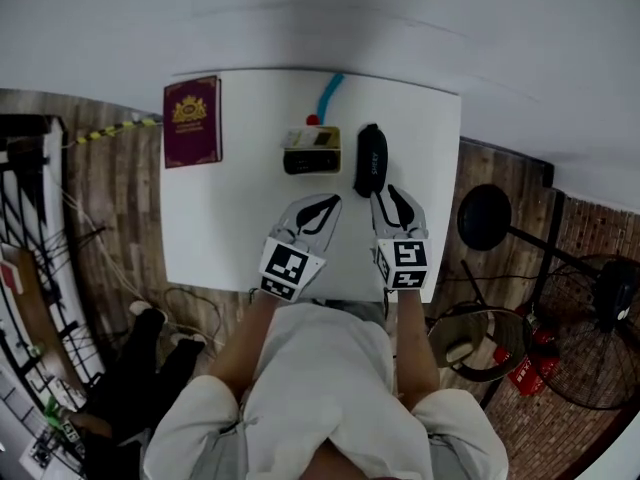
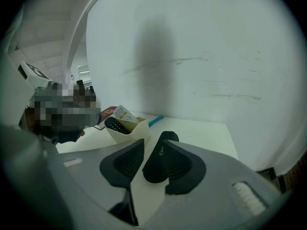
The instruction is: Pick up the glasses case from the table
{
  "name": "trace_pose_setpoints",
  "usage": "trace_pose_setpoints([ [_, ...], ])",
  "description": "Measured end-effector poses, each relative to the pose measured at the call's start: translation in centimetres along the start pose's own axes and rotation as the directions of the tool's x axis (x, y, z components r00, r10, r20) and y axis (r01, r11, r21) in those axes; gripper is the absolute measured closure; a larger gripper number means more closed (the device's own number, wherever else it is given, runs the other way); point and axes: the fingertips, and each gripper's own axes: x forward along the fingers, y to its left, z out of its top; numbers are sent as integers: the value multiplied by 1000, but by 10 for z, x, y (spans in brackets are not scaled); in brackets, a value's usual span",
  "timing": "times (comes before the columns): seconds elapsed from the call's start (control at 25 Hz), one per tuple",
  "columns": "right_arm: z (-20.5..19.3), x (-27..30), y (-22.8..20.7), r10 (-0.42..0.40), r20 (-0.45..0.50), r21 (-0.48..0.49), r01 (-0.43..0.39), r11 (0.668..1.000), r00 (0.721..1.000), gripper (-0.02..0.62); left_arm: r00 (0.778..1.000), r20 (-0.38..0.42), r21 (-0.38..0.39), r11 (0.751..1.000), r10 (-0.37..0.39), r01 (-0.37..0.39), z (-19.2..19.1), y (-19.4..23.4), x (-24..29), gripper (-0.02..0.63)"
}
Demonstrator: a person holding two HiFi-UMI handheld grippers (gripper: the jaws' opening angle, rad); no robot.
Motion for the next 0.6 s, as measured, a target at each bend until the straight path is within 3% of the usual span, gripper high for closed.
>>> trace_pose_setpoints([
  [0.6, -28, 55, -19, 22, -132, 46, -16, 999, 991, 348, 999, -37, -12, 999, 38, -39, -15, 9, 28, 591],
])
